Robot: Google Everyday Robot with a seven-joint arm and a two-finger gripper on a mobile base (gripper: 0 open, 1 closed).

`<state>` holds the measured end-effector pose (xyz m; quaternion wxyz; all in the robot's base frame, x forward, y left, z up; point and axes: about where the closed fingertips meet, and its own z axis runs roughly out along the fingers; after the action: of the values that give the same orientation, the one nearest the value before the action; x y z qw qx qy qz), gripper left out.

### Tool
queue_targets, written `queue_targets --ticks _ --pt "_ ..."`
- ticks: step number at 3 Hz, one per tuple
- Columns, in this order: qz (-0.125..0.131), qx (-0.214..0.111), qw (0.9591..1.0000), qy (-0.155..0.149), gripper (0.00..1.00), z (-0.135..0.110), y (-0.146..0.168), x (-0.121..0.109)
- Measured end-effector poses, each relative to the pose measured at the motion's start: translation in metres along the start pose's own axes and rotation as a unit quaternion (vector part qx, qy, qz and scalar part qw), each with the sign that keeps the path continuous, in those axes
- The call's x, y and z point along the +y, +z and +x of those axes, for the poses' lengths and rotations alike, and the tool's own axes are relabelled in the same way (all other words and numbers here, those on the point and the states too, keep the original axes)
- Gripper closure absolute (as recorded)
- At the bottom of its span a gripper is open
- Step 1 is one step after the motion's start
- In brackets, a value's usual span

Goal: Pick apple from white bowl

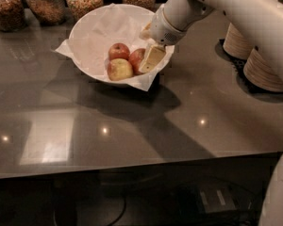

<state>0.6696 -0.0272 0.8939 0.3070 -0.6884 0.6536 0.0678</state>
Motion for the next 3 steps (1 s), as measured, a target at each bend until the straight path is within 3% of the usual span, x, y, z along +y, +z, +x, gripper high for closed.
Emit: queue_targets --ticks 3 --pt "-0.021 0.001 0.9997 0.013 0.36 0.006 0.025 0.000"
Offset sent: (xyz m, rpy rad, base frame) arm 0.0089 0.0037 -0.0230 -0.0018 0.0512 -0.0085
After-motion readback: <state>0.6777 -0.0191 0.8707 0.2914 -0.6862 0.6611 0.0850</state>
